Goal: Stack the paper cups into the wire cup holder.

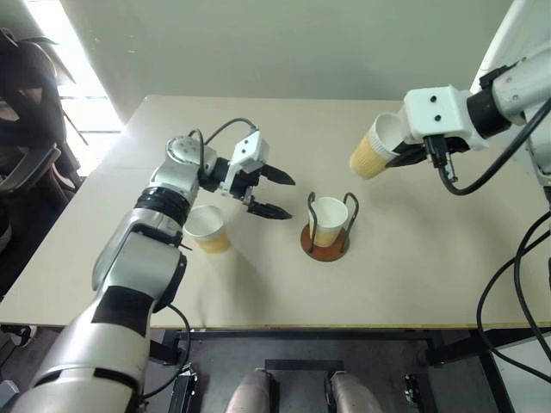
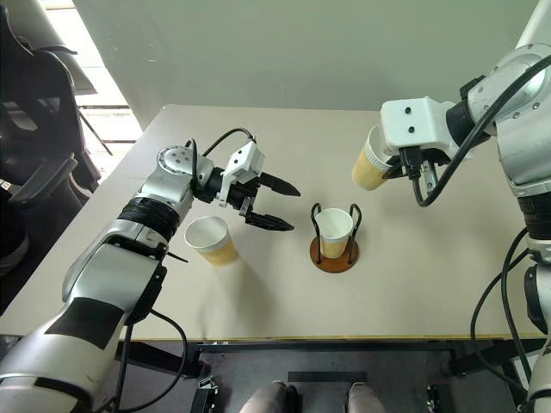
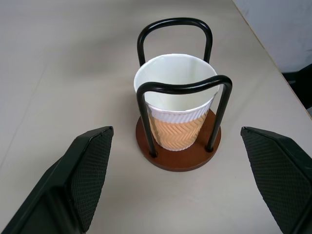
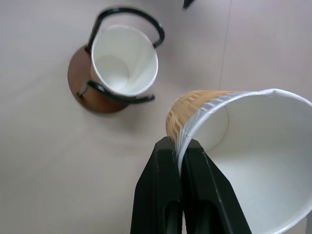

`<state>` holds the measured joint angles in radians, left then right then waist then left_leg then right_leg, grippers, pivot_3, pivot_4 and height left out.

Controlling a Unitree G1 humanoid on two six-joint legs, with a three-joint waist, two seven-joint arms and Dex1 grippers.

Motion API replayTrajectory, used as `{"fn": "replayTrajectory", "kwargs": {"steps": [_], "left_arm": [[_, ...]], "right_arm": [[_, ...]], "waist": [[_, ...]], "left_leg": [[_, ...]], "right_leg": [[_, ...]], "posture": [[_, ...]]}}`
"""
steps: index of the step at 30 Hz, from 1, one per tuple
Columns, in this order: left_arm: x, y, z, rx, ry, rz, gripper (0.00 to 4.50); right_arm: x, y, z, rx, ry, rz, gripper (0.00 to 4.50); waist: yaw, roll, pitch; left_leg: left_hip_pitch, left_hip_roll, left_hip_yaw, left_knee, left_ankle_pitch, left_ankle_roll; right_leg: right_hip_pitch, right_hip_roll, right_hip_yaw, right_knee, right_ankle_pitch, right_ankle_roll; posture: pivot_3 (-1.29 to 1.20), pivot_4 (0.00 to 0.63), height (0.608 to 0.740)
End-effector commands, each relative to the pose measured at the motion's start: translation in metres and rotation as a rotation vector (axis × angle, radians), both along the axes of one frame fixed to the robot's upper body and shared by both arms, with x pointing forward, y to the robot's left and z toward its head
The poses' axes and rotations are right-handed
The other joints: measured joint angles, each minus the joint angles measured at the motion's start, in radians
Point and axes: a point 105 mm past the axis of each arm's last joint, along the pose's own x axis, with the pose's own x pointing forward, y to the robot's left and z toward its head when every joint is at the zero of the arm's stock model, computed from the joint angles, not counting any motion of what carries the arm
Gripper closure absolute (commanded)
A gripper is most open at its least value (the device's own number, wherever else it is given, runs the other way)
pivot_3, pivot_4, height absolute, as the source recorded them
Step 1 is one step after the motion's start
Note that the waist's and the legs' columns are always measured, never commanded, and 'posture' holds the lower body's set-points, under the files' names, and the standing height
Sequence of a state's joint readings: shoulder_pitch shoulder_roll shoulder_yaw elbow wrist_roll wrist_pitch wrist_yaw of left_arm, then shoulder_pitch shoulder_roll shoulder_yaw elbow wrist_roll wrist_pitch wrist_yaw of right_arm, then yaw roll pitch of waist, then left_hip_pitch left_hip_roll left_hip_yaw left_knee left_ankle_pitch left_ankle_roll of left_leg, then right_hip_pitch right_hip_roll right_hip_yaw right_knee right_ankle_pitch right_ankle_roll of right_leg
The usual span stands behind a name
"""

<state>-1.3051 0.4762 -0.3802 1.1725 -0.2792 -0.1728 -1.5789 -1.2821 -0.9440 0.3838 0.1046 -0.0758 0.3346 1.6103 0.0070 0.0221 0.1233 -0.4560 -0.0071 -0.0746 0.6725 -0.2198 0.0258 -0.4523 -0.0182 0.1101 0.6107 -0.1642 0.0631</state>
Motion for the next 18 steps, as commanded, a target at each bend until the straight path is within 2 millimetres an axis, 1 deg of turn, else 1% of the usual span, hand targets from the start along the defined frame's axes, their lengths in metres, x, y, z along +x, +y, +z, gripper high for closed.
{"fn": "replayTrajectory", "kwargs": {"steps": [1, 9, 14, 18], "left_arm": [[-0.002, -0.005, 0.013, -0.017, -0.038, -0.046, 0.00], [-0.002, -0.008, 0.012, -0.011, -0.049, -0.054, 0.00], [-0.002, -0.003, 0.013, 0.004, -0.055, -0.045, 0.00], [-0.002, 0.001, 0.012, 0.011, -0.058, -0.037, 0.00]], "right_arm": [[-0.011, 0.010, 0.007, 0.000, -0.011, 0.039, 4.46], [-0.017, 0.027, -0.007, 0.024, 0.038, 0.077, 4.46], [-0.017, 0.036, -0.014, 0.037, 0.055, 0.102, 4.46], [-0.018, 0.039, -0.021, 0.036, 0.070, 0.116, 4.46]], "waist": [[0.000, 0.000, 0.000], [-0.001, 0.000, 0.000], [-0.001, 0.000, 0.000], [-0.001, 0.000, 0.000]], "left_leg": [[0.000, 0.000, 0.000, 0.000, 0.000, 0.000], [0.000, 0.000, 0.000, 0.000, 0.000, 0.000], [0.000, 0.000, 0.000, 0.001, 0.000, -0.001], [0.000, 0.000, 0.000, 0.001, 0.000, -0.001]], "right_leg": [[0.000, 0.000, 0.000, 0.000, 0.000, 0.000], [0.000, 0.000, 0.000, 0.001, -0.001, 0.000], [0.000, 0.001, 0.000, 0.002, 0.000, 0.000], [0.000, 0.001, 0.000, 0.002, -0.001, 0.000]], "posture": [[0.00, 0.150, 0.740], [0.00, 0.150, 0.740], [0.00, 0.150, 0.740], [0.00, 0.150, 0.740]]}}
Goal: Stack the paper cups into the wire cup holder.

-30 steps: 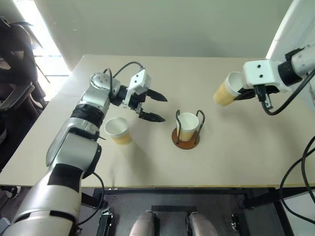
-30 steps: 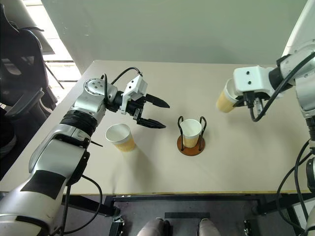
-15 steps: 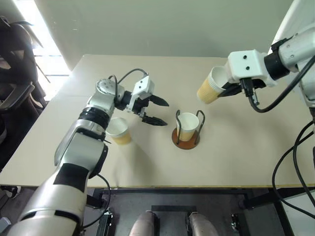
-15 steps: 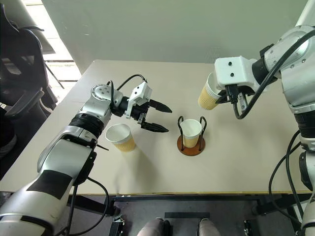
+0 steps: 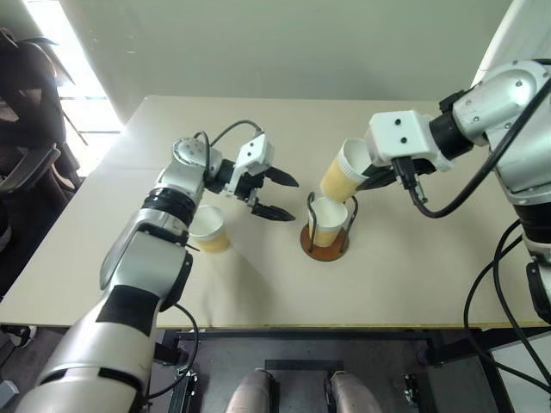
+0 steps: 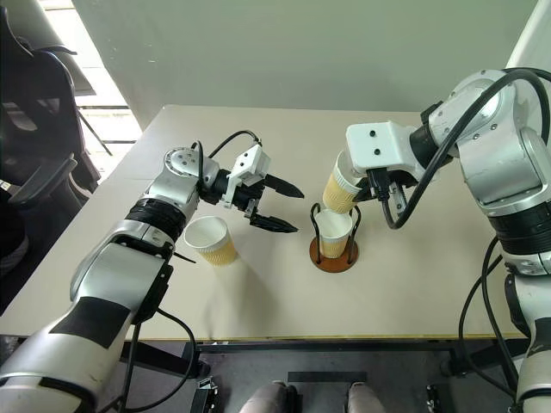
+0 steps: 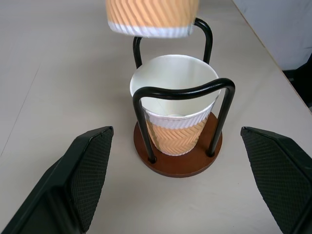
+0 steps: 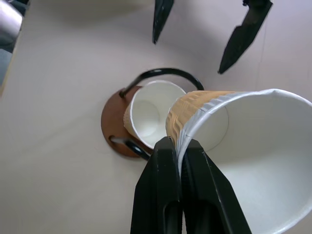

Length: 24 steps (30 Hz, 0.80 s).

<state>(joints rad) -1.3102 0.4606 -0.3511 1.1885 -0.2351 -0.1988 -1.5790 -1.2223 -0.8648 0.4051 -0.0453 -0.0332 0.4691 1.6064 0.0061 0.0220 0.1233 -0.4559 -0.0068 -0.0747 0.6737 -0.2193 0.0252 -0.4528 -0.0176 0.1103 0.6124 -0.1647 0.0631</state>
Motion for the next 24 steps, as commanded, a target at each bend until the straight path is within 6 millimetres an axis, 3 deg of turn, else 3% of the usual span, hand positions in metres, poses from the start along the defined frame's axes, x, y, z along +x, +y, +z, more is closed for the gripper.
{"fn": "replayTrajectory", "kwargs": {"steps": [1, 24], "left_arm": [[-0.002, 0.004, 0.013, 0.002, -0.037, -0.028, 0.00], [-0.003, 0.011, 0.014, 0.017, -0.039, -0.018, 0.00]], "right_arm": [[-0.003, 0.005, 0.002, 0.006, -0.024, 0.023, 4.46], [-0.001, 0.009, -0.021, -0.020, 0.016, 0.061, 4.46]], "waist": [[0.000, 0.000, 0.000], [-0.001, 0.000, 0.000]], "left_leg": [[0.000, 0.000, 0.000, 0.000, 0.000, 0.000], [0.000, 0.000, 0.000, 0.002, 0.000, -0.001]], "right_leg": [[0.000, 0.000, 0.000, 0.000, 0.000, 0.000], [0.000, 0.000, 0.000, 0.002, 0.000, 0.000]], "posture": [[0.00, 0.150, 0.740], [0.00, 0.150, 0.740]]}}
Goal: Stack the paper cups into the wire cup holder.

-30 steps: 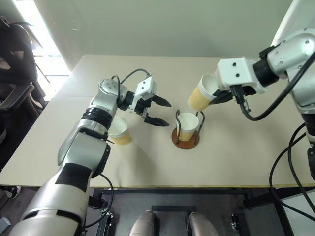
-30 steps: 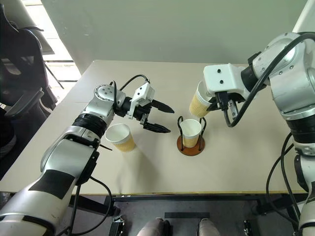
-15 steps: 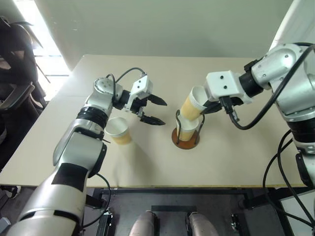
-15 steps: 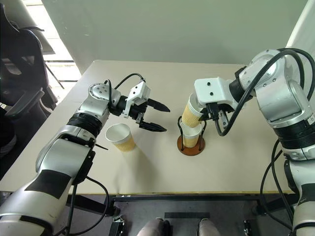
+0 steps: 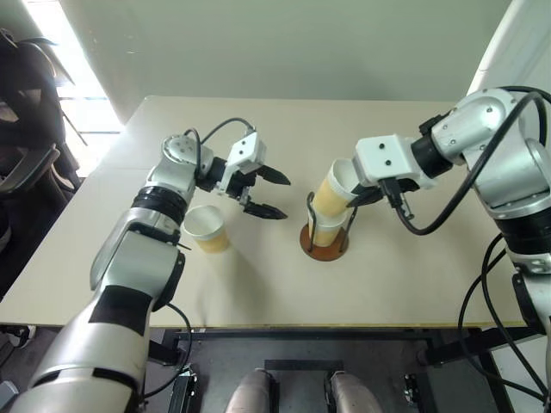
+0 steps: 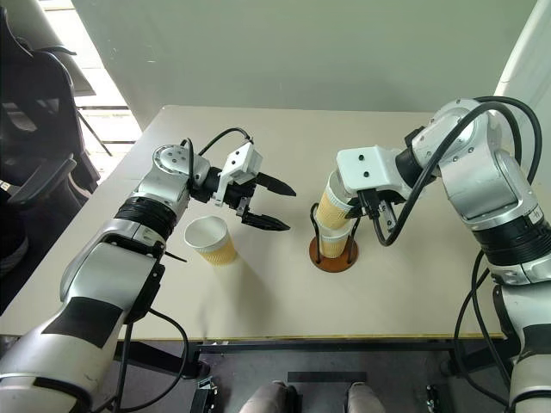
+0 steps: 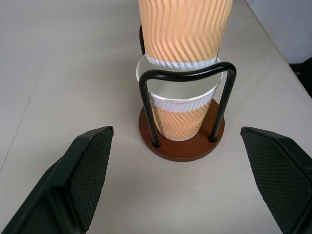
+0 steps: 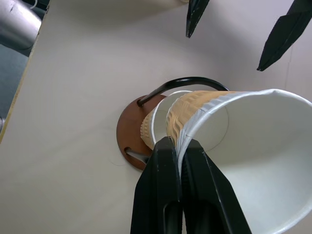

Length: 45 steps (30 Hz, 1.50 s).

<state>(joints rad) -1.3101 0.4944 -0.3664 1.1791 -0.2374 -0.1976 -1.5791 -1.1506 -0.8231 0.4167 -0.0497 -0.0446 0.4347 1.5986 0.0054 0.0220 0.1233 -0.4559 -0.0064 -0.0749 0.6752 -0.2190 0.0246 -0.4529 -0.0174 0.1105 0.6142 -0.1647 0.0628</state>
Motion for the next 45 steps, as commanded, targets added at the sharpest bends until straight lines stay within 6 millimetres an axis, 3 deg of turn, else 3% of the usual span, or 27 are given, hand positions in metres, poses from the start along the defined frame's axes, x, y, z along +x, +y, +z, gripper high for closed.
{"fn": "replayTrajectory", "kwargs": {"steps": [1, 28, 33, 43, 45], "left_arm": [[-0.004, 0.000, 0.012, -0.003, -0.027, -0.040, 0.00], [-0.005, 0.002, 0.012, 0.009, -0.025, -0.040, 0.00], [-0.005, 0.002, 0.012, 0.010, -0.025, -0.041, 0.00], [-0.004, 0.002, 0.014, 0.002, -0.020, -0.035, 0.00], [-0.003, 0.003, 0.019, -0.004, -0.018, -0.020, 0.00]], "right_arm": [[-0.002, 0.003, 0.003, -0.014, -0.035, 0.026, 4.46], [0.008, -0.001, -0.009, -0.084, -0.093, 0.056, 4.46], [0.004, 0.000, -0.009, -0.077, -0.073, 0.061, 3.41], [0.008, 0.009, 0.006, 0.047, -0.047, 0.011, 0.19], [0.011, 0.008, 0.021, 0.147, -0.030, -0.041, 0.19]], "waist": [[0.000, 0.000, 0.000], [-0.001, 0.000, 0.000], [-0.001, 0.000, 0.000], [-0.002, 0.000, 0.000], [-0.002, 0.000, 0.000]], "left_leg": [[0.000, 0.000, 0.000, 0.000, 0.000, 0.000], [0.000, 0.000, 0.000, 0.001, 0.000, 0.000], [0.000, 0.000, 0.000, 0.001, 0.000, 0.000], [0.000, 0.000, 0.000, 0.001, 0.000, 0.000], [0.000, 0.000, 0.000, 0.001, 0.000, 0.000]], "right_leg": [[0.000, 0.001, -0.001, 0.000, 0.000, 0.000], [0.000, 0.000, 0.000, 0.001, 0.000, 0.000], [0.000, 0.000, -0.001, 0.001, 0.000, 0.000], [0.000, 0.000, 0.000, 0.001, 0.000, 0.000], [0.000, 0.000, 0.000, 0.001, 0.000, 0.000]], "posture": [[0.00, 0.150, 0.740], [0.00, 0.150, 0.740], [0.00, 0.150, 0.740], [0.00, 0.150, 0.740], [0.00, 0.150, 0.740]]}}
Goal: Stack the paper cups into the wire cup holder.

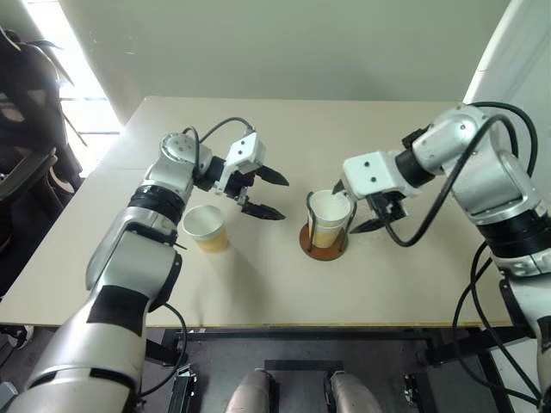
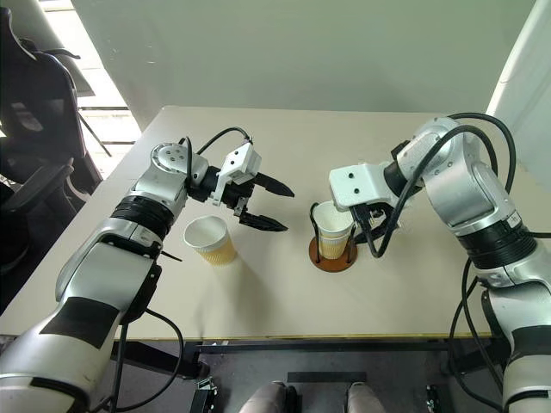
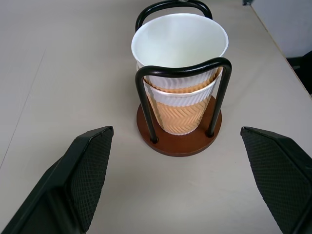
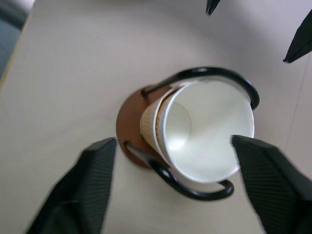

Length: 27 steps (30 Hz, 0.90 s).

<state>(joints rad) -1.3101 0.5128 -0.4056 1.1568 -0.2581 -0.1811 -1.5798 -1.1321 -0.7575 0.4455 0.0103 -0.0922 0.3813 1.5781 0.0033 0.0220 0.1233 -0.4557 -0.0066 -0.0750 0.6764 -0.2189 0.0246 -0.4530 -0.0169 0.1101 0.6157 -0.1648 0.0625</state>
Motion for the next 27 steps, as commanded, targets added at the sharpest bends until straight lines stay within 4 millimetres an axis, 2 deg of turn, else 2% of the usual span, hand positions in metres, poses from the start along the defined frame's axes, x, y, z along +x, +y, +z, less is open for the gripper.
{"fn": "replayTrajectory", "kwargs": {"steps": [1, 5, 9, 15, 18, 22, 27], "left_arm": [[0.000, 0.003, 0.024, -0.027, -0.030, -0.009, 0.00], [0.003, 0.011, 0.044, -0.011, -0.070, 0.033, 0.00], [0.004, 0.019, 0.058, 0.009, -0.089, 0.067, 0.00], [0.004, 0.033, 0.063, 0.091, -0.139, 0.093, 0.00], [0.004, 0.049, 0.060, 0.208, -0.188, 0.111, 0.00], [0.000, 0.083, 0.055, 0.463, -0.290, 0.105, 0.00], [-0.007, 0.103, 0.058, 0.564, -0.331, 0.096, 0.00]], "right_arm": [[0.003, -0.005, 0.046, 0.204, -0.037, -0.083, 0.19], [-0.003, -0.011, 0.064, 0.338, -0.009, -0.124, 0.19], [-0.008, -0.009, 0.079, 0.454, -0.005, -0.127, 0.19], [-0.013, -0.007, 0.089, 0.497, 0.004, -0.118, 0.19], [-0.014, -0.006, 0.087, 0.492, 0.013, -0.115, 0.19], [-0.017, -0.002, 0.089, 0.512, 0.013, -0.088, 0.19], [-0.021, -0.003, 0.089, 0.505, 0.028, -0.071, 0.19]], "waist": [[0.001, 0.000, 0.000], [0.003, 0.000, 0.000], [0.000, 0.000, 0.000], [-0.003, 0.000, 0.000], [-0.004, 0.000, 0.000], [-0.006, -0.001, 0.000], [-0.005, -0.002, 0.000]], "left_leg": [[0.000, 0.000, 0.000, 0.000, 0.000, 0.000], [-0.001, 0.000, 0.000, 0.000, 0.000, -0.001], [-0.001, 0.000, 0.000, -0.003, 0.000, -0.001], [-0.001, 0.000, 0.000, -0.007, 0.002, -0.003], [-0.001, 0.001, 0.000, -0.009, 0.002, -0.004], [-0.001, 0.001, 0.001, -0.010, 0.004, -0.006], [-0.004, 0.002, -0.005, -0.011, 0.004, -0.007]], "right_leg": [[0.000, 0.000, 0.000, 0.000, 0.000, 0.000], [0.000, 0.000, 0.000, -0.002, -0.001, -0.001], [-0.001, 0.000, 0.000, -0.003, -0.001, -0.002], [-0.004, 0.001, 0.000, -0.002, -0.002, -0.003], [-0.005, 0.001, 0.000, -0.001, -0.003, -0.004], [-0.008, 0.004, -0.001, 0.001, -0.004, -0.006], [-0.010, 0.002, -0.001, 0.005, -0.006, -0.008]], "posture": [[0.00, 0.150, 0.740], [0.00, 0.150, 0.740], [0.00, 0.150, 0.740], [0.00, 0.150, 0.740], [0.00, 0.150, 0.740], [0.00, 0.150, 0.740], [0.00, 0.150, 0.740]]}}
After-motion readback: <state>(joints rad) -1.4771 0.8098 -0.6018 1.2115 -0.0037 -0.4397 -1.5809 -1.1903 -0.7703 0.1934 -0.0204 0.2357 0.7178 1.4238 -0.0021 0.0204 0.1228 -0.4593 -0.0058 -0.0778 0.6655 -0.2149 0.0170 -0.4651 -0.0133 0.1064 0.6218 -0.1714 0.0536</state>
